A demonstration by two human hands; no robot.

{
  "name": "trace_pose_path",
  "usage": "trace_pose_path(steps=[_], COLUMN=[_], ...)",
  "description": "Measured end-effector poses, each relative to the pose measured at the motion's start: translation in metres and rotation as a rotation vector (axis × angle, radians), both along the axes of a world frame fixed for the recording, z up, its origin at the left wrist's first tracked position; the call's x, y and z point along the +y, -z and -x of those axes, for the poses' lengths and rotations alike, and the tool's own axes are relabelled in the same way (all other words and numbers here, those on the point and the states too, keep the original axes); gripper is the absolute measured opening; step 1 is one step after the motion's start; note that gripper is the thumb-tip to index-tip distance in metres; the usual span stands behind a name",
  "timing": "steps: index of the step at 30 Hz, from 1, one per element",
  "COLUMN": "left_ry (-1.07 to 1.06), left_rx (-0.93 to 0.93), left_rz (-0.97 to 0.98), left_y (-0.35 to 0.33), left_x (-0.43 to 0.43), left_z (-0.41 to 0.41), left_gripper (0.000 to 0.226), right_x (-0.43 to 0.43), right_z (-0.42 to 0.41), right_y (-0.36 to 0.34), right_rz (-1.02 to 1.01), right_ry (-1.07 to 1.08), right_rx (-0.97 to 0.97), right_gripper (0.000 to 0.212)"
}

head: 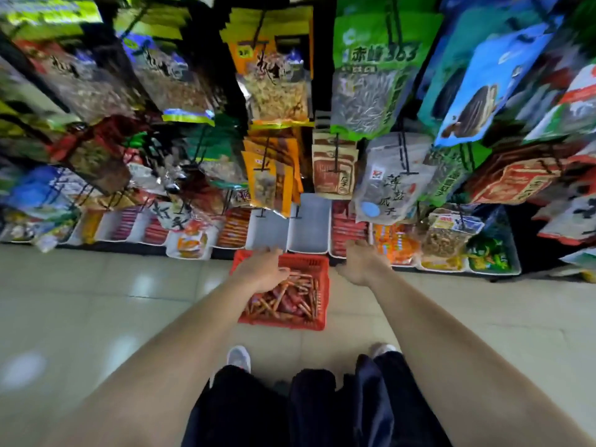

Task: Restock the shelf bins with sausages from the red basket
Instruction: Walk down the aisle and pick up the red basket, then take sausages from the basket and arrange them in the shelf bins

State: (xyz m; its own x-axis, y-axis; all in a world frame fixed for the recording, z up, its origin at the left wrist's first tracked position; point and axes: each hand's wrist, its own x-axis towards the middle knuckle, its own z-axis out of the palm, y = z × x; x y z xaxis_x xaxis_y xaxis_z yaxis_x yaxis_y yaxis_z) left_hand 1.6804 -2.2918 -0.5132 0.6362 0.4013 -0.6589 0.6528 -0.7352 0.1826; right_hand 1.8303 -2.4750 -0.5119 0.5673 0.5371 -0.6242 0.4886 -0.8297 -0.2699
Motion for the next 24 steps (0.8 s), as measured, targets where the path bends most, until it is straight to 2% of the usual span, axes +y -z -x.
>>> trace_pose_path(steps=[3, 7, 12, 15, 19, 24], left_ry=[-0.038, -0.161, -0.192, -0.186, -0.203, -0.225], left_rx=[0.005, 0.024, -0.038, -0.030, -0.076, -0.095], left_rz=[-0.007, 0.013, 0.024, -0.002, 0.000, 0.069], left_y=[0.083, 0.224, 0.362, 0.427, 0.468, 0.465], left_x=[0.036, 0.075, 0.090, 0.084, 0.061, 0.031], left_z=[0.026, 0.063, 0.086, 0.093, 0.108, 0.146], left_gripper=[0.065, 0.044, 0.056, 0.052, 0.049, 0.052], right_x=[0.039, 0.085, 0.106, 0.106, 0.083, 0.039], right_z=[0.029, 0.064, 0.080, 0.089, 0.107, 0.130], right_y=[0.080, 0.215, 0.360, 0.436, 0.463, 0.464], right_rz=[0.015, 0.041, 0.031, 0.022, -0.019, 0.007], right_ry=[-0.028, -0.103, -0.093, -0.091, -0.015, 0.028], right_rx=[0.031, 0.055, 0.058, 0.083, 0.072, 0.072], right_gripper=[0.059, 0.063, 0.068, 0.073, 0.075, 0.069])
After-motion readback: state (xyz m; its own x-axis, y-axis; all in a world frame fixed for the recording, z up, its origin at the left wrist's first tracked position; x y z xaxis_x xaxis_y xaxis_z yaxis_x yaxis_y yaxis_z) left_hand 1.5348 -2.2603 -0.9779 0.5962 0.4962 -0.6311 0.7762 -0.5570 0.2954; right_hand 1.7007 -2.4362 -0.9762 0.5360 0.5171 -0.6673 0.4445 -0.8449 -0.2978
